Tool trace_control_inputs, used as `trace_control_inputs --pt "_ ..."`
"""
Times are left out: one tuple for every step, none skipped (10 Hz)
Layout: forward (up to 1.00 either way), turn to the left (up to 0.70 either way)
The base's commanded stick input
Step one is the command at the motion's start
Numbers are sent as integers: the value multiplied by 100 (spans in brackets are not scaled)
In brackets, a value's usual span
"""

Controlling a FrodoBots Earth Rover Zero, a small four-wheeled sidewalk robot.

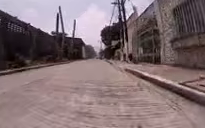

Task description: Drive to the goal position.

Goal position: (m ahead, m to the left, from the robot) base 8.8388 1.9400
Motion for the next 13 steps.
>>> trace_control_inputs --pt "70 0" --pt "70 0" --pt "70 0" --pt "70 0" --pt "70 0" --pt "70 0" --pt "70 0" --pt "70 0" --pt "70 0" --pt "70 0" --pt "70 0" --pt "70 0" --pt "70 0"
